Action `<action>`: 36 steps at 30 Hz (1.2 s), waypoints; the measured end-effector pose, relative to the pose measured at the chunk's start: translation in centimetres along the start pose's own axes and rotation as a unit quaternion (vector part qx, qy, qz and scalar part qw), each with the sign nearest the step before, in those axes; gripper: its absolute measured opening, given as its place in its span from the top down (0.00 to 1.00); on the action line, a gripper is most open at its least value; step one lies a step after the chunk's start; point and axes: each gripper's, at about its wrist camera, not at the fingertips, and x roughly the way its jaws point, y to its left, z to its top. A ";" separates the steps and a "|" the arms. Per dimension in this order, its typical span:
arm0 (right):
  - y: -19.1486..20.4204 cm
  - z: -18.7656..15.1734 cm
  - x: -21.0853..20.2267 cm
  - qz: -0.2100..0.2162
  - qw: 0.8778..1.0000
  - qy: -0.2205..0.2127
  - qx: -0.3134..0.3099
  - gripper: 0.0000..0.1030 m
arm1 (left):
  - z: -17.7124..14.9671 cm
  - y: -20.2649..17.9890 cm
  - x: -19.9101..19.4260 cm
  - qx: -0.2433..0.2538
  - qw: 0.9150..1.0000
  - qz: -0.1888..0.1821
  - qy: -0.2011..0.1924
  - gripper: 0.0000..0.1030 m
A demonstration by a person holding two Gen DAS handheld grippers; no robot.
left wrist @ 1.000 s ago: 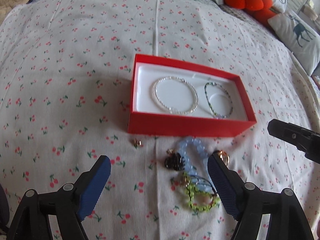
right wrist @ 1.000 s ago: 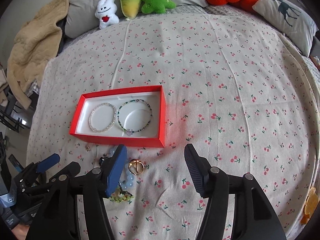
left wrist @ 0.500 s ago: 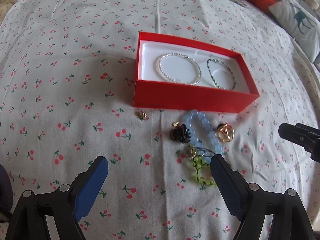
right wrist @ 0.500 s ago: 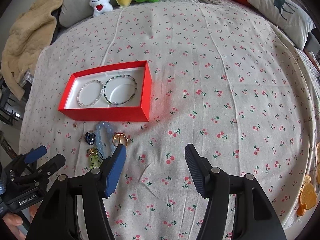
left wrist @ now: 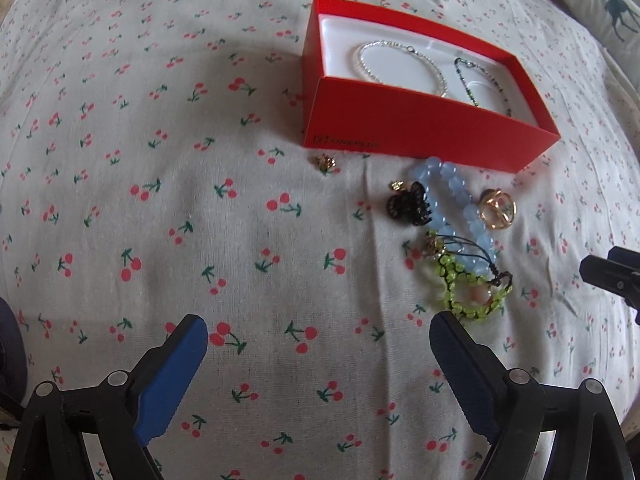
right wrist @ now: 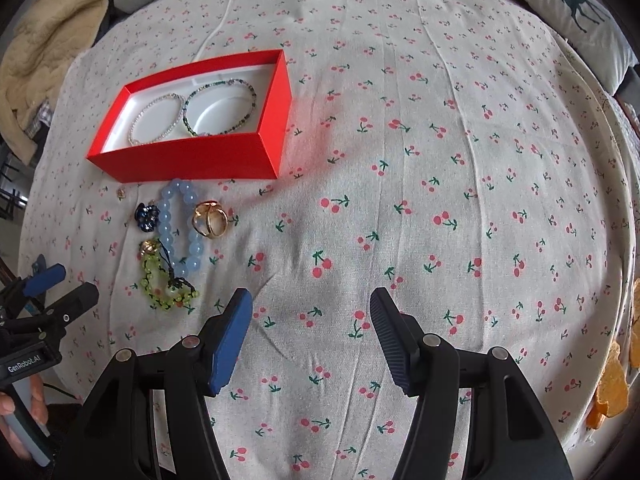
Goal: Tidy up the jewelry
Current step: 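Move the left tool to the lime green bead bracelet and grasp it, then lift the lime green bracelet with the left tool while the right tool grasps the light blue bead bracelet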
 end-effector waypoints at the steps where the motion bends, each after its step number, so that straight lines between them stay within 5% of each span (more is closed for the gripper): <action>1: -0.1 0.0 0.2 -0.002 1.000 0.004 0.000 0.38 | -0.1 0.2 0.2 -0.007 1.000 -0.007 0.002 0.09; 7: -0.5 0.1 1.2 -0.013 1.000 0.015 -0.005 0.38 | -0.1 -0.2 0.5 -0.020 0.998 -0.062 0.001 0.12; 15: -0.5 0.7 1.8 -0.009 1.000 0.021 -0.002 0.38 | 0.8 -3.4 2.3 -0.011 0.995 -0.098 0.020 0.51; 21: -0.1 0.7 2.2 -0.007 1.000 0.024 -0.006 0.38 | 1.4 -5.6 3.6 -0.001 0.995 -0.097 0.024 0.70; 26: 0.5 1.1 2.8 -0.010 1.000 0.027 -0.010 0.38 | 1.5 -6.3 4.1 0.008 0.997 -0.068 0.023 0.98; 36: 3.6 2.7 3.7 0.023 0.999 0.025 -0.015 0.38 | 1.1 -3.2 2.1 0.001 0.999 -0.049 0.000 0.99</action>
